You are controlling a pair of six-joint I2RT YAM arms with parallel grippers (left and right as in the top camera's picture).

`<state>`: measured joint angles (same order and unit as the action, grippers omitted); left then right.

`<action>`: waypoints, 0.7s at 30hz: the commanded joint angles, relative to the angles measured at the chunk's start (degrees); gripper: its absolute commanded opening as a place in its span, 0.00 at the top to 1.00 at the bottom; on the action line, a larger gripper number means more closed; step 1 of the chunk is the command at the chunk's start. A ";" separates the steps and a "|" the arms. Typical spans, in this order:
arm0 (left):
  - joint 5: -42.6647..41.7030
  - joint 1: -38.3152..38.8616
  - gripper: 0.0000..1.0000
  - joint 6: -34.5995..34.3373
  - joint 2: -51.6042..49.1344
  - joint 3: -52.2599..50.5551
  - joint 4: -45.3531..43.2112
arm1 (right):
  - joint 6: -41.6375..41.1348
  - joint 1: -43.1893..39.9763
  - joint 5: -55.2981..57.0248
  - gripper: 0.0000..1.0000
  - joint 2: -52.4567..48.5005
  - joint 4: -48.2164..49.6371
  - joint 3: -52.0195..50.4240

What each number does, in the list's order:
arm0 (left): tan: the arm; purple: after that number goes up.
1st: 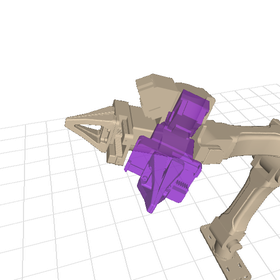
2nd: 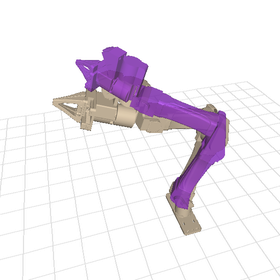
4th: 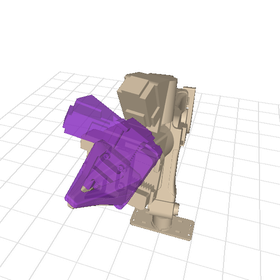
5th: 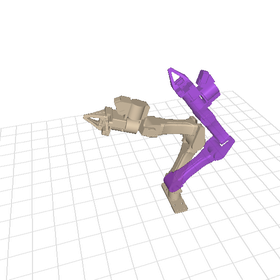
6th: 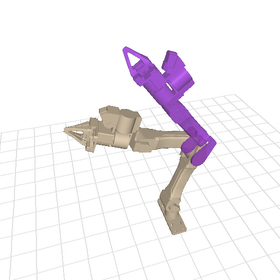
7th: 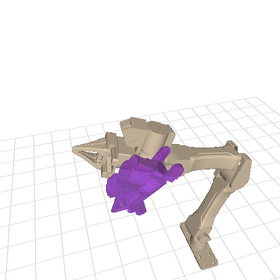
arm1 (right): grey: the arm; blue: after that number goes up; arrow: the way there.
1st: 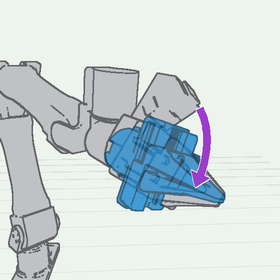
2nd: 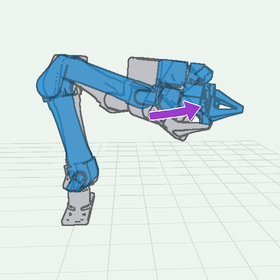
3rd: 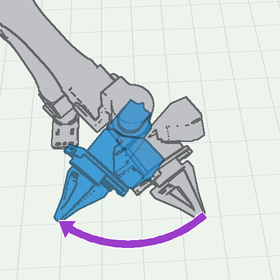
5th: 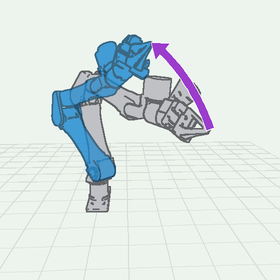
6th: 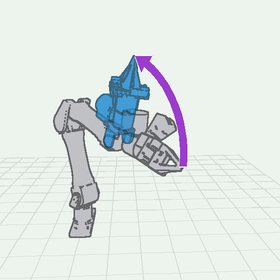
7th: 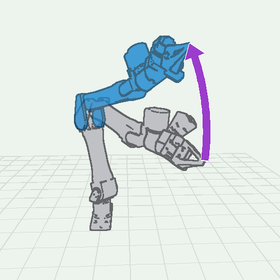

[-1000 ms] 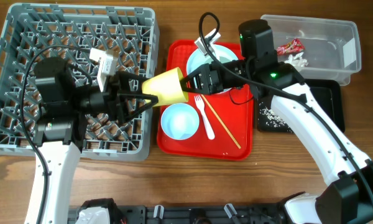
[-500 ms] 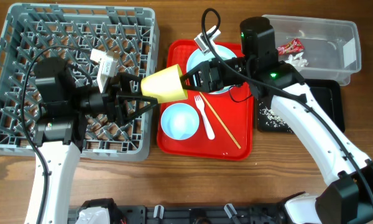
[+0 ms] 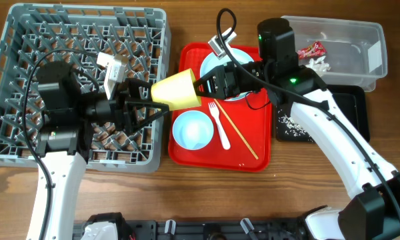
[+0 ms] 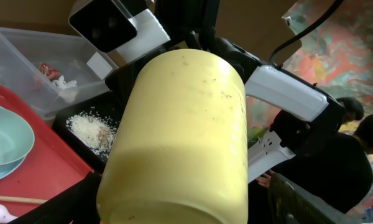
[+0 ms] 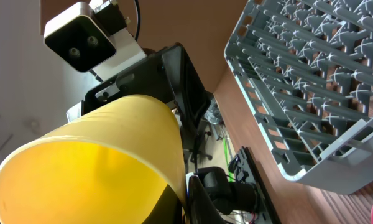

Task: Sort waste into correct bins and load items into the dishwasher rack
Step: 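Move the yellow cup toward the left gripper and grasp it with left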

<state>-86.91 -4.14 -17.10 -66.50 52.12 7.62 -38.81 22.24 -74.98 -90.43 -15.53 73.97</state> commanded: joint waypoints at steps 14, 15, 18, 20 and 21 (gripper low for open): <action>-0.90 -0.09 0.32 -0.11 -0.37 0.66 -0.22 | -0.22 0.09 -1.60 0.96 0.22 0.33 0.59; -0.90 -0.09 0.32 -0.11 -0.37 0.66 -0.33 | -0.22 0.09 -1.60 0.96 0.22 0.33 0.59; -0.90 -0.09 0.35 -0.11 -0.37 0.66 -0.61 | -0.24 0.09 -1.60 0.96 0.22 0.33 0.59; -0.90 -0.09 0.36 -0.11 -0.37 0.66 -0.61 | -0.24 0.09 -1.60 0.96 0.22 0.33 0.59; -0.90 -0.09 0.36 -0.11 -0.37 0.66 -0.63 | -0.22 0.09 -1.60 0.96 0.22 0.31 0.59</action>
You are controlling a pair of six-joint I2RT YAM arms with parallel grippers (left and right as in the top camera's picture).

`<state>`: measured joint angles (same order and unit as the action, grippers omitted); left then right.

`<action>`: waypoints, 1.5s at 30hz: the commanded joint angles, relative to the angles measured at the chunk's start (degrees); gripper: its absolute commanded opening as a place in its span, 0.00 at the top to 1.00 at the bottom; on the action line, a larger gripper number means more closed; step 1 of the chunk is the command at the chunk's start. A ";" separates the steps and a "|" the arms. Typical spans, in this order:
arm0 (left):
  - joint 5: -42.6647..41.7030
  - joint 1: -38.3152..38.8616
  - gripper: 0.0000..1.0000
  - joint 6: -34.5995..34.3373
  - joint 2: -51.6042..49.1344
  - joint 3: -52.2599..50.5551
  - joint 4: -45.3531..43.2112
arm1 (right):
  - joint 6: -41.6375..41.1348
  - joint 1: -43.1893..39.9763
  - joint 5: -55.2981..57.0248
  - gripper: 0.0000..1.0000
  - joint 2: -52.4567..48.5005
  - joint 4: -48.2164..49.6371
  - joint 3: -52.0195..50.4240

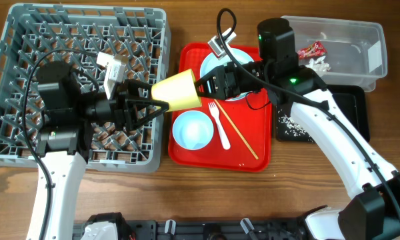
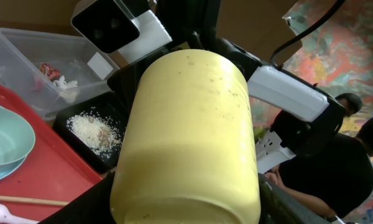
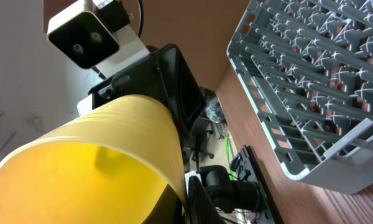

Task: Sort waste into correct bins and load items into the dishwasher rack
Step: 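Move the yellow cup toward the left gripper and grasp it with left, then lower the yellow cup into the rack with the left gripper and release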

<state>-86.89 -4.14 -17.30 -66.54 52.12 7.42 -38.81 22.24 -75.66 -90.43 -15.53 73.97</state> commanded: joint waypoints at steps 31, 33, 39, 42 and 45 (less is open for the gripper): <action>-0.92 -0.11 0.30 0.09 -0.33 0.66 -2.14 | -0.22 1.44 -0.90 0.96 0.22 0.50 0.59; -0.92 -0.11 0.30 0.09 -0.33 0.66 -2.56 | -0.20 1.44 -0.90 0.96 0.22 0.50 0.59; -0.90 -0.11 0.34 0.09 -0.33 0.66 -2.56 | -0.20 1.44 -0.90 0.96 0.22 0.50 0.59; -0.90 -0.11 0.37 0.09 -0.33 0.66 -2.58 | -0.22 1.44 -0.90 0.96 0.22 0.50 0.59; -0.90 -0.11 0.42 0.09 -0.33 0.66 -2.56 | -0.24 1.44 -0.90 0.96 0.22 0.50 0.59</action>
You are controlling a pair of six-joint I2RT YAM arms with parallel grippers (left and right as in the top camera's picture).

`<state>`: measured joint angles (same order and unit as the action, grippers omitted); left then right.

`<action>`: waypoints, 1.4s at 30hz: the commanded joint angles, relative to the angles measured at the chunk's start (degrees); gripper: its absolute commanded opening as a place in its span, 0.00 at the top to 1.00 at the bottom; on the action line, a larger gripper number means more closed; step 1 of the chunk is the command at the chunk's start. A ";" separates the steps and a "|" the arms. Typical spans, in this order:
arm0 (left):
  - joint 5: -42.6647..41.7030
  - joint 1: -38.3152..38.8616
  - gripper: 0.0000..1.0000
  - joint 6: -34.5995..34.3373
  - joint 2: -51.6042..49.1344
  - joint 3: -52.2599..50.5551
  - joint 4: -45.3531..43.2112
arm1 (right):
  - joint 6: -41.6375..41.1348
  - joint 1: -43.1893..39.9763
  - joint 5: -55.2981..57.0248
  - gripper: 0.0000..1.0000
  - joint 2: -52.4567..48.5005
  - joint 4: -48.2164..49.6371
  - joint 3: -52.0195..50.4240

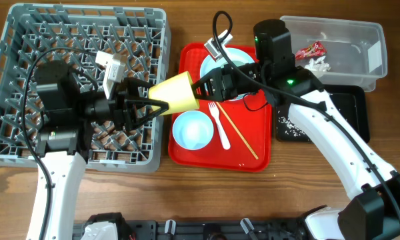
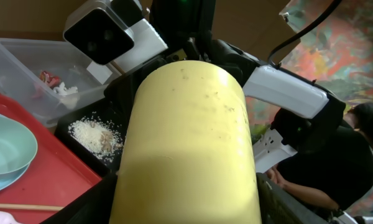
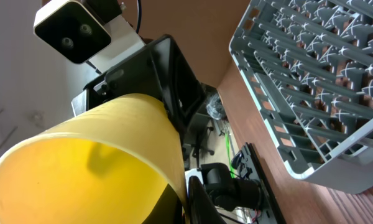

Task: Sort waste into correct bins and load items into the dishwasher rack
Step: 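Lower the yellow cup into the rack with the left gripper and release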

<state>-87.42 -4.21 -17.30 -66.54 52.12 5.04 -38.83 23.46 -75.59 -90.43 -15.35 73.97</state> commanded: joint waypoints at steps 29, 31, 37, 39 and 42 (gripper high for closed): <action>38.10 -3.04 0.69 0.57 -0.20 0.68 14.25 | 5.46 -6.29 28.50 0.55 0.24 -18.49 0.59; 44.87 -4.04 0.80 0.55 0.09 0.81 18.47 | 9.07 -6.40 33.68 0.55 0.24 -23.26 0.59; 61.99 -6.40 0.96 0.55 0.76 7.85 35.45 | 15.91 -6.40 43.45 0.56 0.42 -33.53 0.94; 67.98 -7.06 0.96 0.52 0.76 12.04 41.77 | 18.01 -6.40 46.05 0.57 0.46 -35.93 1.38; 78.14 -7.82 0.96 0.50 0.74 17.07 49.35 | 21.16 -6.40 49.53 0.56 0.46 -38.97 1.77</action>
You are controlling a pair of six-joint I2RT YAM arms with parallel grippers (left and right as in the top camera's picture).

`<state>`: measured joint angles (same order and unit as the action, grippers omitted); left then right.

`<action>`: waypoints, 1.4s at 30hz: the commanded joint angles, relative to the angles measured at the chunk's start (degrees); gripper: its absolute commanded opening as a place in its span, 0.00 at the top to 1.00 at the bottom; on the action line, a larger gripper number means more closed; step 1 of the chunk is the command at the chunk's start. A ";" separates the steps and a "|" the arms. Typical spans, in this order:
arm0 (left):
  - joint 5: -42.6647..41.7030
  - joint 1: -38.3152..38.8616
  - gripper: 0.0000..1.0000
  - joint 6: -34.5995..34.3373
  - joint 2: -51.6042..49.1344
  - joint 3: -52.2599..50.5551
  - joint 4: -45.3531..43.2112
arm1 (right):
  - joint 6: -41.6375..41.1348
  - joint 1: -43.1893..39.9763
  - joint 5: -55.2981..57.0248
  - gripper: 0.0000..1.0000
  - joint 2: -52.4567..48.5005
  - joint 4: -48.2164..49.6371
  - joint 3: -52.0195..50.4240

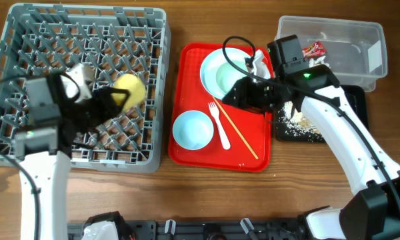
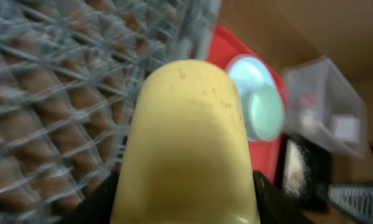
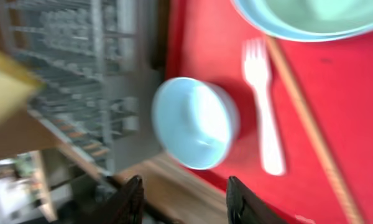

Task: Sort waste into correct bins and load items into the dishwasher rack
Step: 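Lower the yellow cup into the rack with the left gripper and release, then reach the left gripper to the small light-blue bowl on the red tray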

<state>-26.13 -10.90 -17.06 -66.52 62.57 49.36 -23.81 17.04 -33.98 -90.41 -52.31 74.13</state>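
Observation:
A yellow cup (image 1: 130, 89) hangs over the right part of the grey dishwasher rack (image 1: 27, 27), base toward the right, with my left gripper (image 1: 117, 100) shut on it. In the left wrist view the cup (image 2: 186, 124) fills the middle, the gripper (image 2: 186, 208) dark on both sides of it. My right gripper (image 1: 243, 93) is open and empty over the red tray (image 1: 187, 60). Below its fingers (image 3: 133, 199) lie a small blue bowl (image 3: 196, 121), a white fork (image 3: 264, 118) and a chopstick (image 3: 304, 118).
A pale blue plate with a bowl in it (image 1: 223, 70) sits at the tray's back. A clear bin (image 1: 367, 33) with wrappers stands at the back right. In front of it is a black tray (image 1: 353, 100) holding rice. The rack's prongs stand close under the cup.
My right gripper has let go of the cup's rim and now stands open over the tray. My left gripper has moved left with the cup, from the tray's edge to over the rack.
My right gripper held the yellow cup sideways by its rim between the arms, my left fingers spread around its base. The left fingers then lay against the cup, both grippers on it. Now only the left holds it, over the rack.

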 commanded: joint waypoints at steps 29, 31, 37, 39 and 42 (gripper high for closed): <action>25.97 -2.60 0.80 -0.13 -20.55 8.28 14.51 | 7.13 0.02 8.52 0.55 0.44 -4.15 1.62; 25.97 -2.62 0.20 -0.13 -21.55 8.28 14.49 | 7.13 0.02 8.50 0.56 0.44 -4.17 1.62; 25.94 -2.62 0.00 -0.15 -21.99 8.28 14.51 | 7.15 0.02 6.99 0.24 0.44 -3.89 1.62; 25.38 -2.62 0.00 -0.15 -21.90 8.39 14.53 | 7.08 0.02 6.99 0.00 0.44 -3.74 1.62; 21.73 -2.56 0.00 -0.11 -20.98 10.03 14.51 | 7.13 0.02 7.02 0.00 0.42 -3.28 1.62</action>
<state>-0.56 -13.26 -17.08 -88.25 70.15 64.05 -17.39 17.04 -26.55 -90.41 -56.10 74.30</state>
